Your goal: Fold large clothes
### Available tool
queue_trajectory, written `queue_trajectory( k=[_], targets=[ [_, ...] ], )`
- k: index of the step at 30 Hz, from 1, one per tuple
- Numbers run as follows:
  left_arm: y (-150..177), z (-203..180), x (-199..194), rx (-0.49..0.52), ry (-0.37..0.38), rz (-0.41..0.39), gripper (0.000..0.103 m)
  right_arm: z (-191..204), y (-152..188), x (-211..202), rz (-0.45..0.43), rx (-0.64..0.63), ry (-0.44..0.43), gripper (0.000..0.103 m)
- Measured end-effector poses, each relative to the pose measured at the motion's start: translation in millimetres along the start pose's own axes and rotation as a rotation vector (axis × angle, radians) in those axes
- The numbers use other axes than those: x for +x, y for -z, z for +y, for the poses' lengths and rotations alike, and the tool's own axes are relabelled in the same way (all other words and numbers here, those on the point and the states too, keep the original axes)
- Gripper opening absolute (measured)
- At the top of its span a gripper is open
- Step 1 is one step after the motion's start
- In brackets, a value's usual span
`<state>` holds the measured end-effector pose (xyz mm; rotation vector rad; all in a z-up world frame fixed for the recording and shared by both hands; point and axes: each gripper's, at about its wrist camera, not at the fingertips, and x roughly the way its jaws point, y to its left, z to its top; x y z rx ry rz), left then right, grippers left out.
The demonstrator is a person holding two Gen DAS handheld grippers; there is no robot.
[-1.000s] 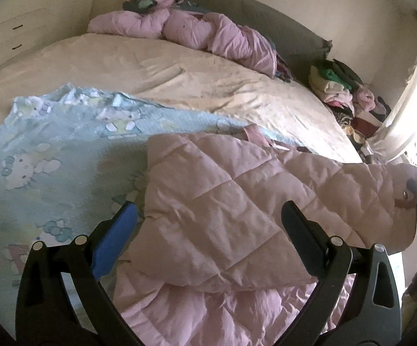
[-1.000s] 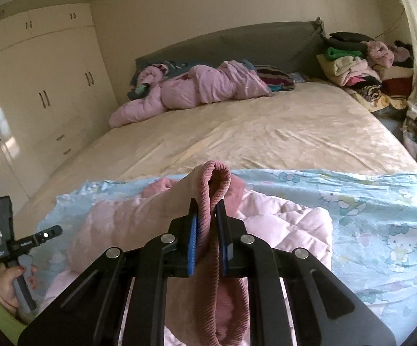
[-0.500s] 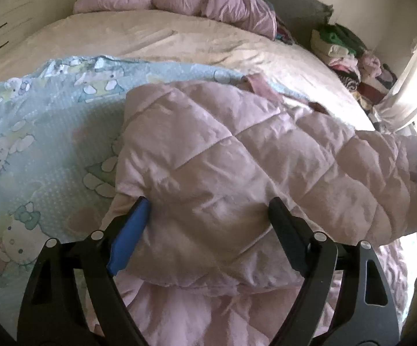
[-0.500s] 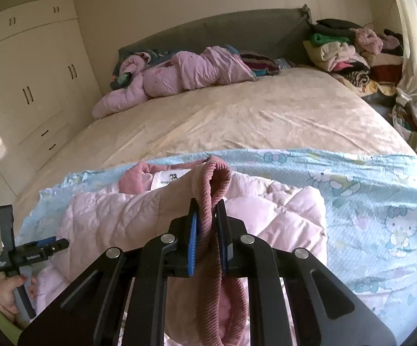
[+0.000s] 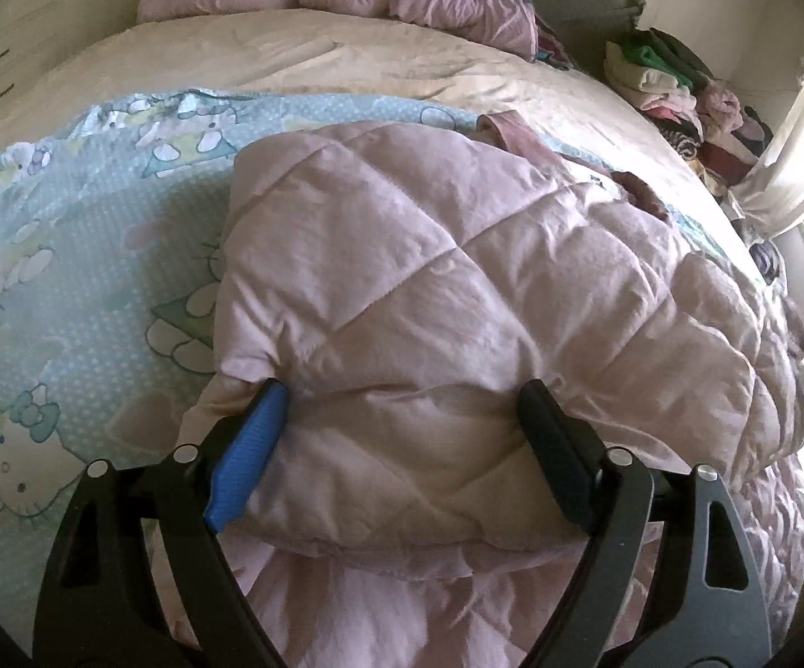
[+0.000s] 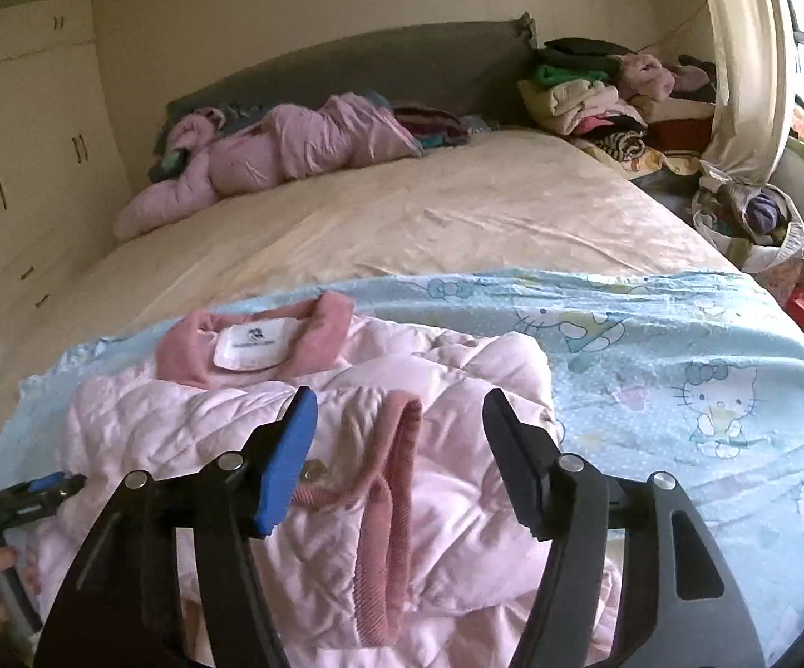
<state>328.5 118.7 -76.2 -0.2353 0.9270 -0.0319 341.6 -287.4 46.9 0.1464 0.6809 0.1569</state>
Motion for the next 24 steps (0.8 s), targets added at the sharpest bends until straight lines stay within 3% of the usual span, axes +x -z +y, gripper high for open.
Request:
queue_trajectory(
  k=[6, 10, 14, 19, 24],
  targets=[
    [2.0, -1.5, -1.0, 0.001, -0.006, -0.009, 0.078, 55.6, 6.2, 3.9, 0.035, -0.117, -0.116, 0.070],
    [2.4, -1.0, -1.2, 0.007, -0.009, -0.013, 0.078, 102.1, 13.4, 26.1, 0.119, -0.197, -0.173, 0.071],
    [4.2, -1.5, -2.1, 0.014, -0.010, -0.022, 0.078, 132.5, 23.6, 56.4, 0.229, -0.233, -0.177, 0.072],
    [5.7, -2.7, -1.0, 0.021, -0.014, -0.030, 0.078, 139.9, 41.1, 91.5, 0.363, -0.244, -0.104, 0.077],
    [7.0, -4.7, 0.8, 0.030, -0.023, -0.035, 0.078, 139.2, 54.8, 108.1, 0.396, -0.253, -0.091, 0.079]
  ],
)
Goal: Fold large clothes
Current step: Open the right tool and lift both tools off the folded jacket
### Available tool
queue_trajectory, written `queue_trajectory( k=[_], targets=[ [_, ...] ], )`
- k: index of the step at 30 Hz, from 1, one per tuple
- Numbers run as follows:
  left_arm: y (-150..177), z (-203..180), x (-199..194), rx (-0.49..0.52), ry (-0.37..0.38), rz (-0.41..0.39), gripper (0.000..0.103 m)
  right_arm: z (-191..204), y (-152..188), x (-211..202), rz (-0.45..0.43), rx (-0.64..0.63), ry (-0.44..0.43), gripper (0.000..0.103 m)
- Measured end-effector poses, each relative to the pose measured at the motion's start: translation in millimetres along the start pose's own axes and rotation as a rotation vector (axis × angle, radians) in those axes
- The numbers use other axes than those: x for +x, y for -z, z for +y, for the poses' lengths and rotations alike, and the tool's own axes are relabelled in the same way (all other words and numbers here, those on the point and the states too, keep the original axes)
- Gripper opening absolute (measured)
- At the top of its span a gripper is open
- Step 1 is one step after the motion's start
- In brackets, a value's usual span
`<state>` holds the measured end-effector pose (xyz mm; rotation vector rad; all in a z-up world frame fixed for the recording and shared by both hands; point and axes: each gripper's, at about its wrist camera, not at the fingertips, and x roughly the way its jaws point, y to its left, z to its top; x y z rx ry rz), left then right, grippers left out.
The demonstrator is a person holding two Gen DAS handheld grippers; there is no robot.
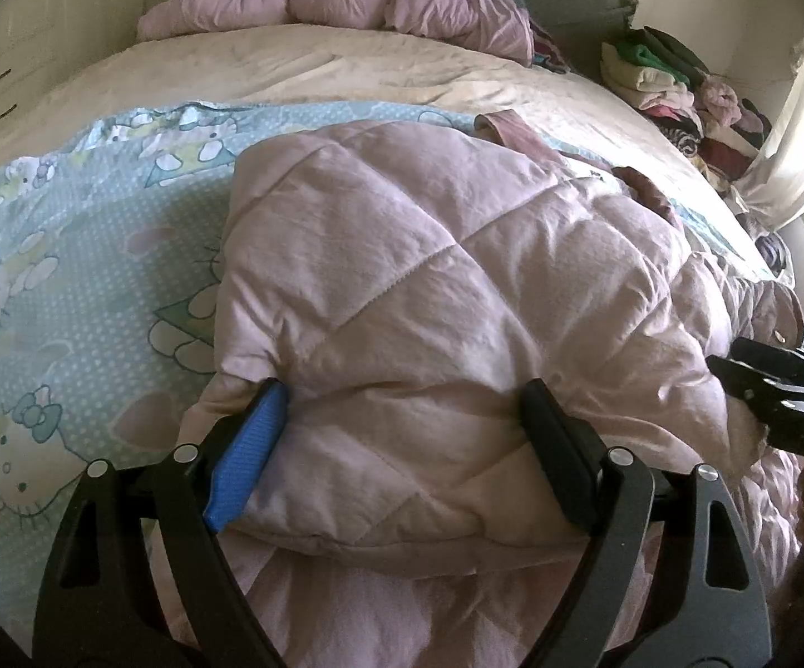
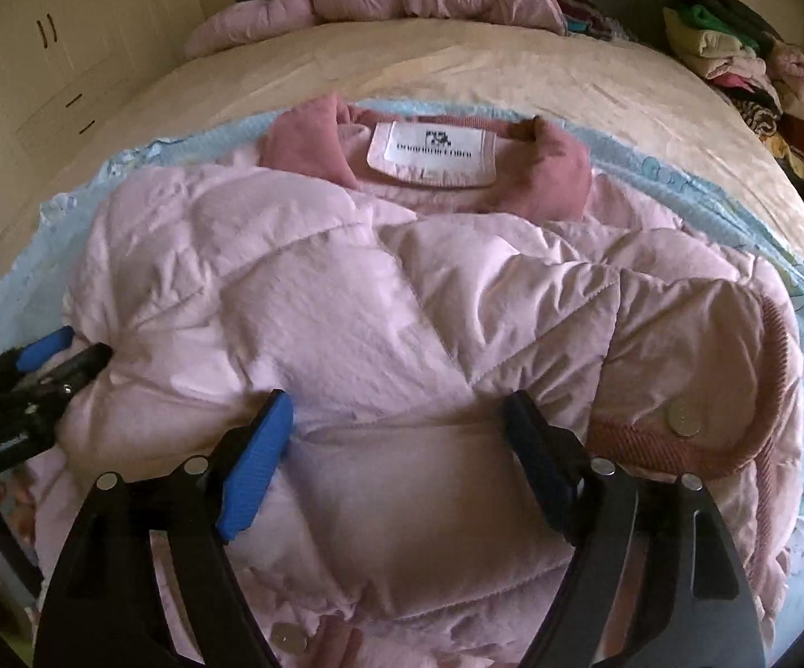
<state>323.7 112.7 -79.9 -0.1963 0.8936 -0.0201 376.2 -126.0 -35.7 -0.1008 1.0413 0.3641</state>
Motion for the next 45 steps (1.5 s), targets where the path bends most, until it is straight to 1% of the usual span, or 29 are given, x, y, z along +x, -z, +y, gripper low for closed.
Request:
queue_trajectory(
  k=[5, 11, 13, 15, 17, 19, 24, 26, 27, 28, 31, 34, 40, 45],
  targets=[
    [0.6, -1.4, 0.4, 0.005, -0.009, -0.005, 0.078, -0.7, 3.9, 9.4, -0.021, 0.006, 0.006, 0.081],
    [1.7, -3.0, -1.1, 0.004, -0.011, -0.018, 0.078, -2.2, 3.7, 4.6, -0.036, 0.025, 0.001, 0.081],
    [2.2, -3.4, -2.7, 0.001, -0.010, -0.020, 0.078, -4.3, 5.0, -0.1, -0.047, 0.044, -0.014, 0.081],
    [2.2, -3.5, -4.0, 0.002, -0.011, -0.020, 0.078, -6.9, 6.7, -6.7, -0.062, 0.064, -0.037, 0.084],
    [2.6, -3.1, -4.3, -0.001, -0.010, -0.022, 0.078, -9.3, 9.1, -14.5, -0.078, 0.086, -0.074, 0.096],
    [2.7, -3.0, -5.0, -0.002, -0.011, -0.024, 0.078, -9.6, 11.8, -21.4, -0.086, 0.103, -0.090, 0.099],
    [3.2, -2.2, -11.1, -0.004, -0.013, -0.027, 0.078, -8.2, 16.2, -35.9, -0.105, 0.110, -0.092, 0.099],
    [3.4, -1.7, -15.5, -0.008, -0.009, -0.027, 0.080, -10.1, 18.8, -43.7, -0.118, 0.128, -0.105, 0.099],
    [3.9, -1.7, -18.9, -0.013, -0.005, -0.031, 0.085, -11.7, 20.3, -47.2, -0.125, 0.138, -0.109, 0.099],
    [4.1, -1.7, -21.6, -0.016, -0.006, -0.032, 0.093, -13.7, 22.2, -51.8, -0.133, 0.151, -0.114, 0.099],
    [6.0, -3.7, -28.2, -0.015, -0.024, -0.032, 0.093, -19.2, 25.6, -60.0, -0.142, 0.184, -0.130, 0.099],
    [7.6, -3.1, -34.7, -0.020, -0.026, -0.030, 0.093, -22.3, 29.1, -69.3, -0.151, 0.205, -0.137, 0.099],
    [13.6, -3.5, -50.9, -0.028, -0.019, -0.023, 0.094, -20.7, 34.6, -93.3, -0.178, 0.202, -0.134, 0.099],
    [20.5, -9.2, -68.1, 0.005, -0.022, -0.026, 0.094, -18.4, 39.4, -118.8, -0.214, 0.204, -0.132, 0.099]
  ],
)
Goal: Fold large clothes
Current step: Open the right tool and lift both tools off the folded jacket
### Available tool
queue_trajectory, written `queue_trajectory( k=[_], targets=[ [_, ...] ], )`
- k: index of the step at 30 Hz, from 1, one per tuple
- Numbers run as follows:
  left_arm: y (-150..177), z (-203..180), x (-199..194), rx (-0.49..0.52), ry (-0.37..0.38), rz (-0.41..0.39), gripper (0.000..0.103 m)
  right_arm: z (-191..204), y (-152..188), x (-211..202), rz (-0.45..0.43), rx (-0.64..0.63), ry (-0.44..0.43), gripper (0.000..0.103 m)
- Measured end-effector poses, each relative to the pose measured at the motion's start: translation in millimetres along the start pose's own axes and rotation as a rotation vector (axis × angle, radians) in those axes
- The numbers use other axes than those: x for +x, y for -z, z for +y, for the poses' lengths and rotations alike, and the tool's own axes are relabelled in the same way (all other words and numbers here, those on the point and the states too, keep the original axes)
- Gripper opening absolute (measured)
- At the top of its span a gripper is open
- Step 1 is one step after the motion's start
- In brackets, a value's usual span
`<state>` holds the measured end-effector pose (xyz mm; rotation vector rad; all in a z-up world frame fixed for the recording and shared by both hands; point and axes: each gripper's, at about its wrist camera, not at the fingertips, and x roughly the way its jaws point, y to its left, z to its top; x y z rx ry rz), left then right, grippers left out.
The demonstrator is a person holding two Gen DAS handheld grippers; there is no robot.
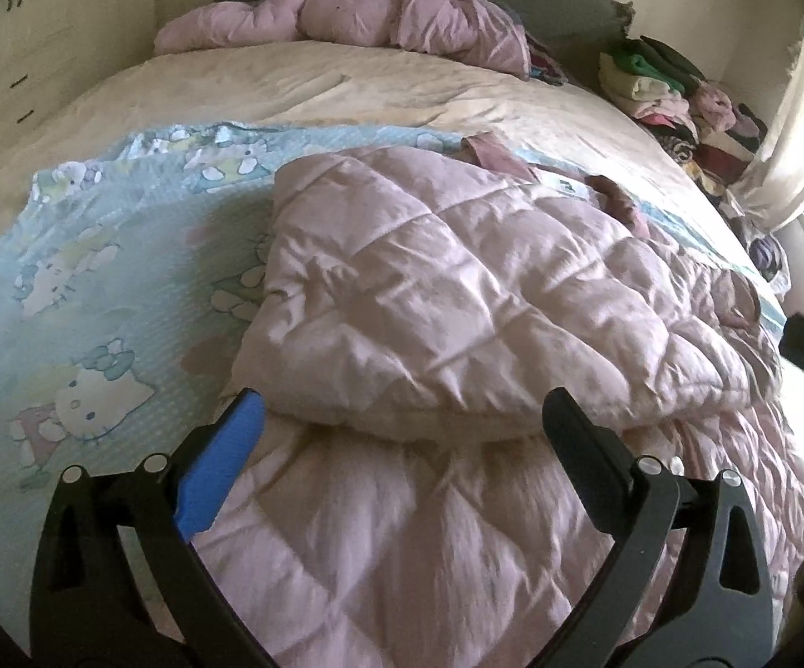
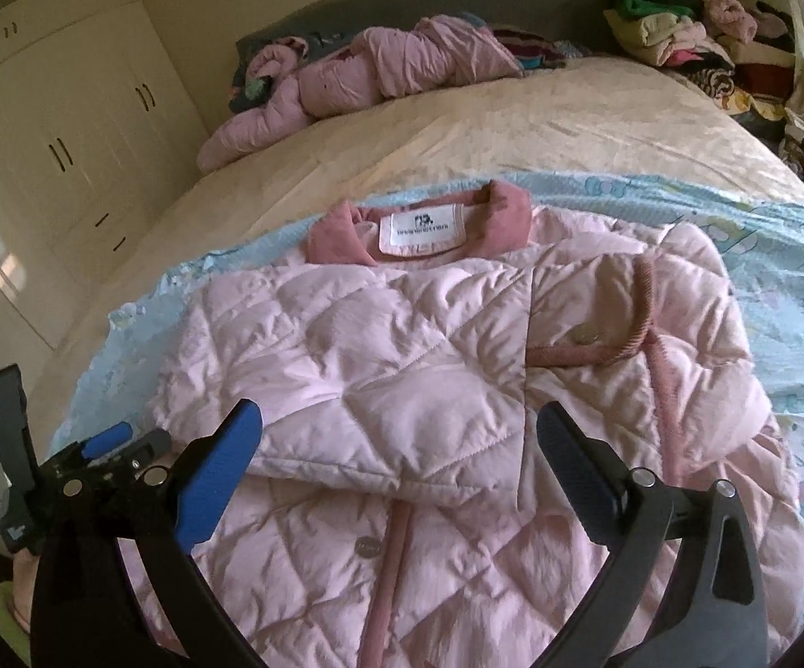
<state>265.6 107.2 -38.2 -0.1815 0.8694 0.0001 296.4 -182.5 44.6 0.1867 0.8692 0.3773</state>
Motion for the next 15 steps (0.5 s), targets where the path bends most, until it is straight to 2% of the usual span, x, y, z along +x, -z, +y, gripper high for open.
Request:
queue_trajectory(
  k=[15],
  targets=[
    [15.3, -9.7, -93.7, 0.049, 0.002, -0.109, 0.094, 33.5, 5.5, -83.3, -0.106, -0.046, -0.011, 0.099]
  ],
)
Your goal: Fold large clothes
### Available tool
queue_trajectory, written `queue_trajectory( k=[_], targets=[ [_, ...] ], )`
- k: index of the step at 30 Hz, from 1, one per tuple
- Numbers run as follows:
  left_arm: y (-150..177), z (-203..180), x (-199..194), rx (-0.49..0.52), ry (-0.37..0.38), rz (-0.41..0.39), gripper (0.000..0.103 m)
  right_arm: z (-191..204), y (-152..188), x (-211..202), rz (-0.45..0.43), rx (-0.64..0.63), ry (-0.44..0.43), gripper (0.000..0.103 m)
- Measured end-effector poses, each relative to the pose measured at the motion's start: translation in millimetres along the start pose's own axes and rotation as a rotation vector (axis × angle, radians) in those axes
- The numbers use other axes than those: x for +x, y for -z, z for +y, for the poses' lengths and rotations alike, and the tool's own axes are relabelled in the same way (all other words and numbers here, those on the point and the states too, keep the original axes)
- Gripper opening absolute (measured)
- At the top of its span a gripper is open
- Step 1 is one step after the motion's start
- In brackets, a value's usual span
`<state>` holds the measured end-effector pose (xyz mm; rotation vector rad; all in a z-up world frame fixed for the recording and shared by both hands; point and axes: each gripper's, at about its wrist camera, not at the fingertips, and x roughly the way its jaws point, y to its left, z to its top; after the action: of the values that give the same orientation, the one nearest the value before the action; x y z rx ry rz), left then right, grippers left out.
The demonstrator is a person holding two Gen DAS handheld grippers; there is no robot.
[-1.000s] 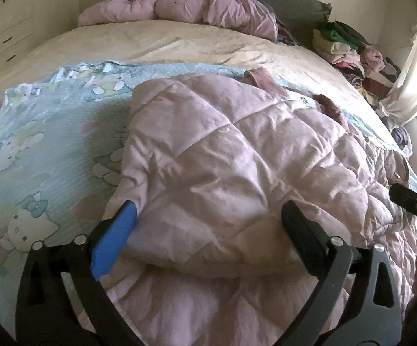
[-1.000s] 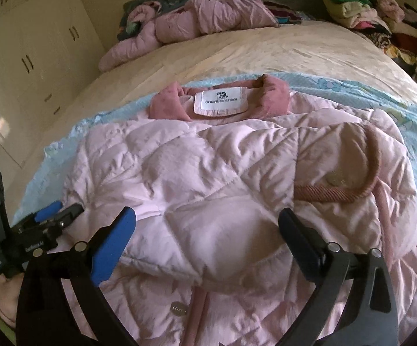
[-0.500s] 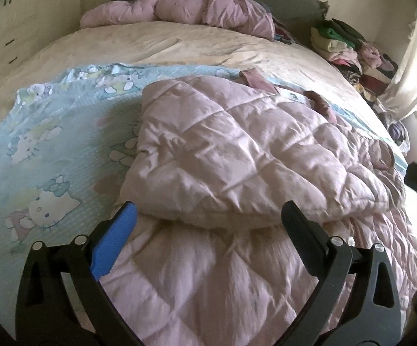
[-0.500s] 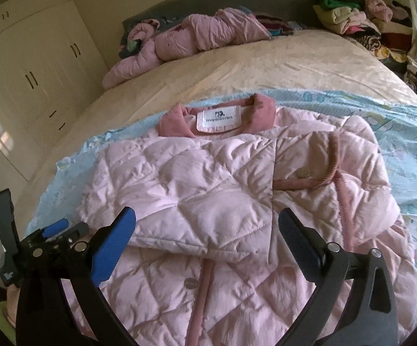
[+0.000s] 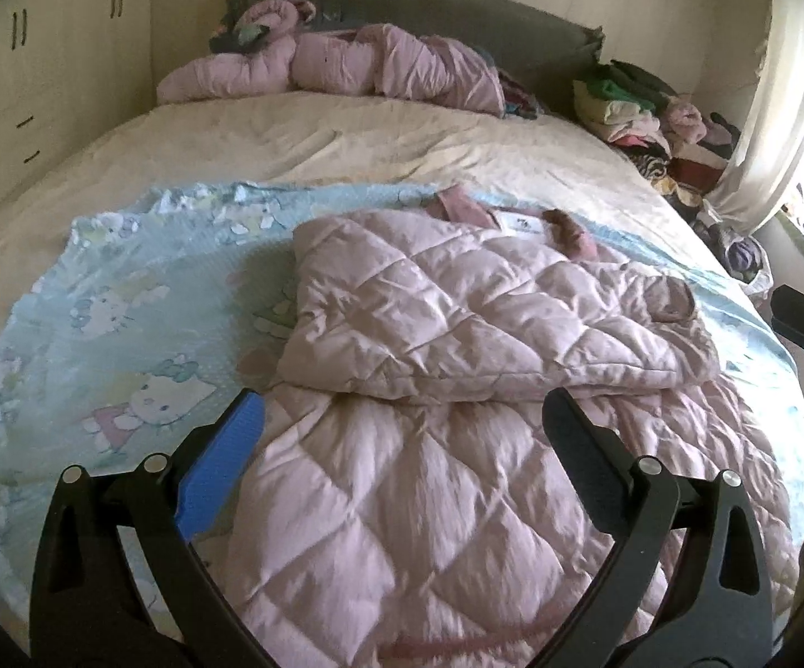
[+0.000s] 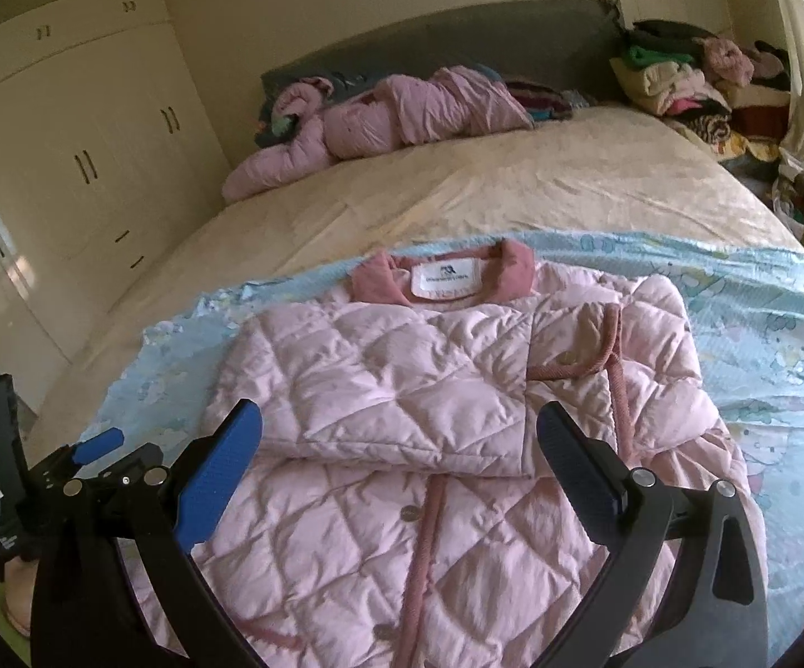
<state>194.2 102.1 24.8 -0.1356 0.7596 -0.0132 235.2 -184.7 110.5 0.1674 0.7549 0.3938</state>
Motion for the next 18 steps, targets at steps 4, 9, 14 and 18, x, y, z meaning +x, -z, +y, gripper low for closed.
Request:
queue_trajectory(
  k=[4, 9, 14, 18],
  targets=[
    [4.8, -5.0, -27.2, 0.018, -0.005, -0.029, 0.094, 11.1, 4.0, -24.7, -0.026, -0.020, -0.012, 0.099],
    [11.9, -8.7, -53.9, 0.026, 0.000, -0.058, 0.094, 22.9, 10.8, -53.9, -0.060, -0.041, -0.021, 0.099],
    [18.6, -13.7, -73.7, 0.041, -0.004, -0.083, 0.094, 28.8, 16.3, -73.5, -0.082, -0.051, -0.025, 0.099],
    [24.5, -14.8, -85.2, 0.044, -0.008, -0.095, 0.094, 30.8, 18.9, -85.2, -0.100, -0.054, -0.028, 0.099]
  ],
)
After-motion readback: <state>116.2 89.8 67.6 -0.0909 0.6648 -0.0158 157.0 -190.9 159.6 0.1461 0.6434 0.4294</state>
